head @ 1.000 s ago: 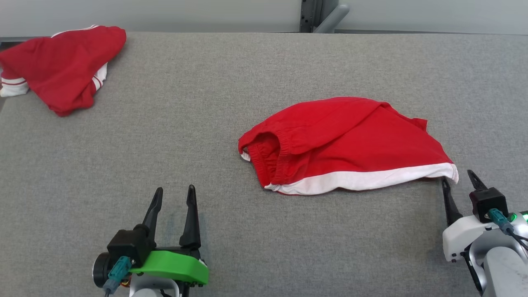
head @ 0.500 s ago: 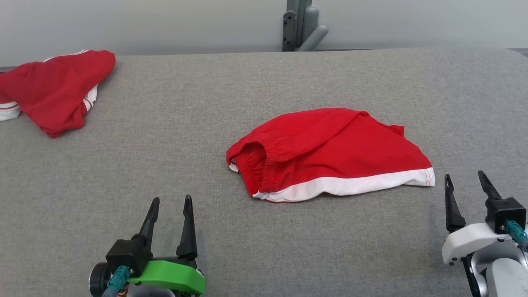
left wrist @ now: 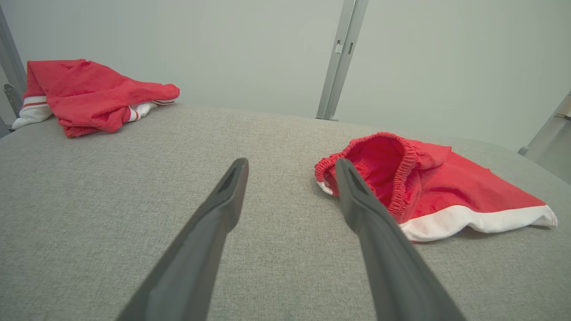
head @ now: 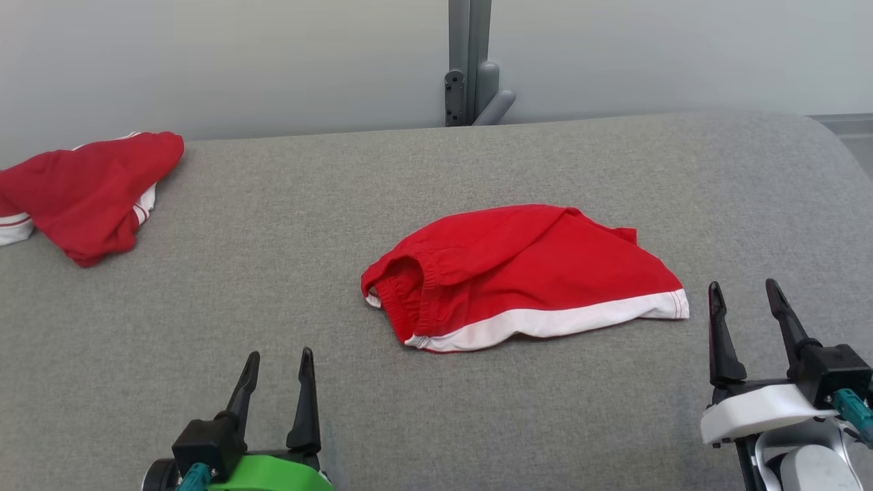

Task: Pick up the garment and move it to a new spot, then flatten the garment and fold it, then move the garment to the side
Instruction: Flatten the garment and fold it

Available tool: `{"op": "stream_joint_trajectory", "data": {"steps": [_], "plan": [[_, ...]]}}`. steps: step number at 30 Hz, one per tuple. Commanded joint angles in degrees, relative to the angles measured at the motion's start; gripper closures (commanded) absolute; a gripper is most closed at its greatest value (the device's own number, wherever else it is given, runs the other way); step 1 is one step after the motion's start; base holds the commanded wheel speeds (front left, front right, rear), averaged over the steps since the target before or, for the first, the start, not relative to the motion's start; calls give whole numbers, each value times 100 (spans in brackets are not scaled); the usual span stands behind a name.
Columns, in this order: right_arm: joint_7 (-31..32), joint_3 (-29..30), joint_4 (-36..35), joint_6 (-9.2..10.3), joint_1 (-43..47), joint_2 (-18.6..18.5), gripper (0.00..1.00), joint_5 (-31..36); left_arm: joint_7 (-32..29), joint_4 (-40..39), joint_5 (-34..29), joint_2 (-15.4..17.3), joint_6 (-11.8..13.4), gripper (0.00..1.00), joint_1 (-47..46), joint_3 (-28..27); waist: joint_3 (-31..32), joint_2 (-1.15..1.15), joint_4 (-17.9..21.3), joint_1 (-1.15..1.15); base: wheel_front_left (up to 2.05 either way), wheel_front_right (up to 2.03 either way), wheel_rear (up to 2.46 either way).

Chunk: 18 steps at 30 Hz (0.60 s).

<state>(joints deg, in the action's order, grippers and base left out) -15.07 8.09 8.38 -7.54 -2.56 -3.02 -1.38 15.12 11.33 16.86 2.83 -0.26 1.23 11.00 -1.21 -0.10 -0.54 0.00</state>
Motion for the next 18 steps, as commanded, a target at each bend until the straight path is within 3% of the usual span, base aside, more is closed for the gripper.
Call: {"op": "stream_joint_trajectory", "data": {"steps": [1, 18], "plan": [[-18, -49, -56, 10, 140, 5, 0, -61, 2, -33, -71, 11, -42, 0, 113, -33, 53, 10, 5, 0, 0, 0, 0], [-18, -722, 55, 10, 313, 9, 0, -892, 2, -209, -150, 11, -100, 0, 192, -39, 143, 10, -12, 0, 0, 0, 0]]}}
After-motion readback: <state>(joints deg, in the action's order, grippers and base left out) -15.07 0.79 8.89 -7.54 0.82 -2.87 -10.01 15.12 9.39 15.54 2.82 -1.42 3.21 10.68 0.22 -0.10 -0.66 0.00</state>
